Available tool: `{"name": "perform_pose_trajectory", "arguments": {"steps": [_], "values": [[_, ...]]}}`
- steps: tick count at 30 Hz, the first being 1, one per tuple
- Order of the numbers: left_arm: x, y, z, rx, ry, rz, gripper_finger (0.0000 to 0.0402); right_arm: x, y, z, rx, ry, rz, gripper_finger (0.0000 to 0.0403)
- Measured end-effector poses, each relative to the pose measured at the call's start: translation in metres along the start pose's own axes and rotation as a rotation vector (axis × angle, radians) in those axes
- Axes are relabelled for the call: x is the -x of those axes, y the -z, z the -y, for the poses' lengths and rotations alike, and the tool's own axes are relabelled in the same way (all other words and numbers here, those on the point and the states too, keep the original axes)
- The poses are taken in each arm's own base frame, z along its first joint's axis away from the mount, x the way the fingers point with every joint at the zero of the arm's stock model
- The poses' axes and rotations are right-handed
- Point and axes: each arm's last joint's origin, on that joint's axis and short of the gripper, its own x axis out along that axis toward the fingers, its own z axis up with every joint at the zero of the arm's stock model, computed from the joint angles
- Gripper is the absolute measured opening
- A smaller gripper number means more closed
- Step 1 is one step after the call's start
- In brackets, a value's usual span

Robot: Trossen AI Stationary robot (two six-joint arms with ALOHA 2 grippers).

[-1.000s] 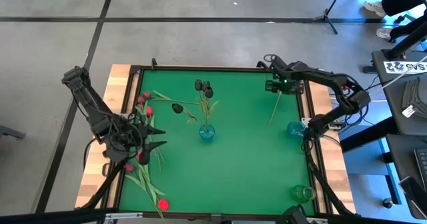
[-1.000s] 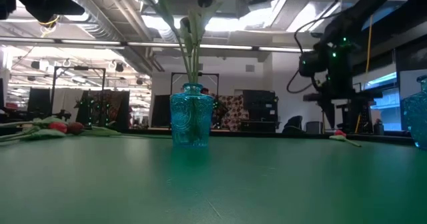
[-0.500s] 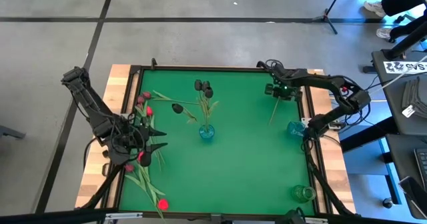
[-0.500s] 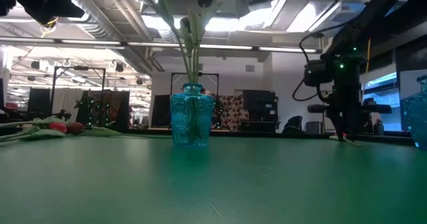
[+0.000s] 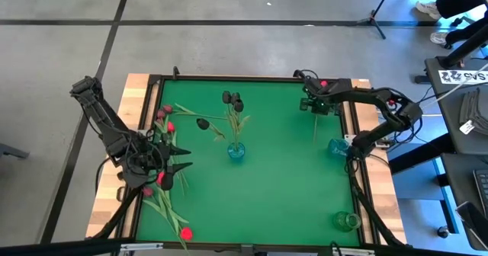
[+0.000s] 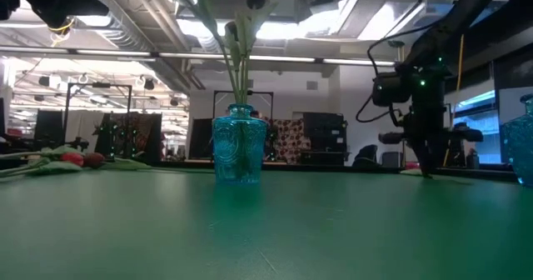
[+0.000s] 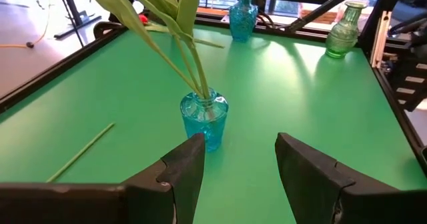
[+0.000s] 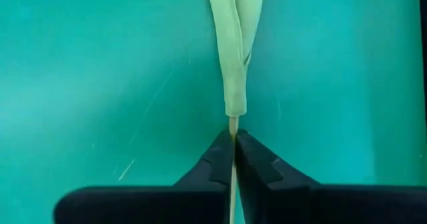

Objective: Sort flowers into vase by color
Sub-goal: Put the red flower into the right blue vase

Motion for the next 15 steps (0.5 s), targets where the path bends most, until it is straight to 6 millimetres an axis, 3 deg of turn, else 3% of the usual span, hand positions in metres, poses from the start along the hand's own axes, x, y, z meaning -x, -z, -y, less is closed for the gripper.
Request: {"name": "perform_pose_trajectory", "arguments": {"steps": [3, 7, 15], "values": [[0.000, 0.000, 0.000, 0.002, 0.004, -0.003, 0.0180, 0.019, 0.010, -0.007, 0.055, -0.076, 0.052, 0.0005], [0.000, -0.001, 0.001, 0.011, 0.007, 0.001, 0.0180, 0.059, 0.028, -0.010, 0.125, -0.204, 0.194, 0.0004], [0.000, -0.004, 0.003, 0.053, 0.016, 0.028, 0.0180, 0.148, 0.099, 0.011, 0.336, -0.550, 0.567, 0.0002]]}}
